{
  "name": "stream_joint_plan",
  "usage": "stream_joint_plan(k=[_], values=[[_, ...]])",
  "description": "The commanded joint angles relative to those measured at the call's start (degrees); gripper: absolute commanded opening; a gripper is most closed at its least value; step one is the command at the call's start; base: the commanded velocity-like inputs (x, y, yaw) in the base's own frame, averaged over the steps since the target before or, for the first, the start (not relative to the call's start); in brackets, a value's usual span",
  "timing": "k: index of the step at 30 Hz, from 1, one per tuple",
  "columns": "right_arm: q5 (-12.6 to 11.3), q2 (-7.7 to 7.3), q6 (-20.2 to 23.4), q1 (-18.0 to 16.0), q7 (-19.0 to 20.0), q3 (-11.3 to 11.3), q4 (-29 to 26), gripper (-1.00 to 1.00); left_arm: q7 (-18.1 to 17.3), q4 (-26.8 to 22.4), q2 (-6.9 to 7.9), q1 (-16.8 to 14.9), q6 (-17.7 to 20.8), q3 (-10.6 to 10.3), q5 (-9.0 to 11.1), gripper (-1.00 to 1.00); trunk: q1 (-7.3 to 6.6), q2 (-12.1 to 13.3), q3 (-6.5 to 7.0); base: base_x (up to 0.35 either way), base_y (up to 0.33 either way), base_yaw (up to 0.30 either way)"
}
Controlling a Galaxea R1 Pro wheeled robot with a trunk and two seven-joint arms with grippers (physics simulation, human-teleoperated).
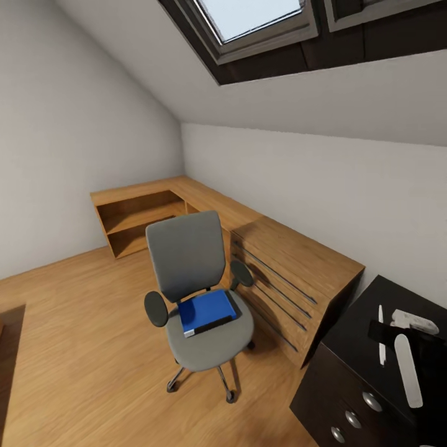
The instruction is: In the bedroom, organize the workspace by keeping the computer under the desk, ensuring the monitor is on the desk, placing the keyboard on the desk next to the monitor, placing the mouse on the desk next to the keyboard, moving the folder from the swivel chair onto the desk next to the mouse, stacking the notebook on top of the folder with the pen on top of the notebook, and positioning the swivel chair next to the desk.
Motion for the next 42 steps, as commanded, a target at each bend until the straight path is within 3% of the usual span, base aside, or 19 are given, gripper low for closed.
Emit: stream_joint_plan(k=[1,11,18,19,23,33,42], values=[[-0.6,-0.03,0.1,0.0,-0.5,-0.1,-0.4,-1.00,0.4,-0.1,0.05,0.0,-0.5,-0.5,0.3,1.00,0.02,-0.1,-0.07,0.153,0.000,0.000],[-0.2,-0.28,-2.7,0.0,-0.5,-3.1,0.9,-1.00,0.4,0.1,0.19,0.0,-3.0,-0.3,0.4,1.00,0.02,-0.1,-0.07,0.175,0.000,0.000],[2.5,-0.43,-4.9,-0.1,-0.6,-3.4,3.1,-1.00,0.7,0.0,0.22,0.0,-3.1,-0.1,0.5,1.00,0.68,-1.3,-0.61,0.011,0.000,0.000],[3.5,-0.44,-16.4,-0.1,-0.6,-3.4,12.6,-1.00,0.7,0.0,0.22,0.0,-3.1,-0.1,0.5,1.00,0.90,-1.7,-0.79,0.002,0.000,0.000],[4.0,-0.44,-19.8,-0.1,-0.8,-3.4,13.6,-1.00,0.8,0.0,0.22,0.0,-3.1,0.0,0.5,1.00,1.77,-3.3,-1.51,0.001,0.000,0.000],[4.0,-0.45,-23.5,-0.2,-2.0,-3.5,15.8,-1.00,0.8,0.0,0.22,0.0,-3.1,0.0,0.5,1.00,3.97,-7.3,-3.30,0.000,0.000,0.000],[3.9,-0.45,-24.2,-0.4,-2.0,-3.5,18.2,-1.00,0.8,0.0,0.22,0.0,-3.1,0.0,0.5,1.00,5.95,-10.9,-4.92,0.000,0.000,0.000]])
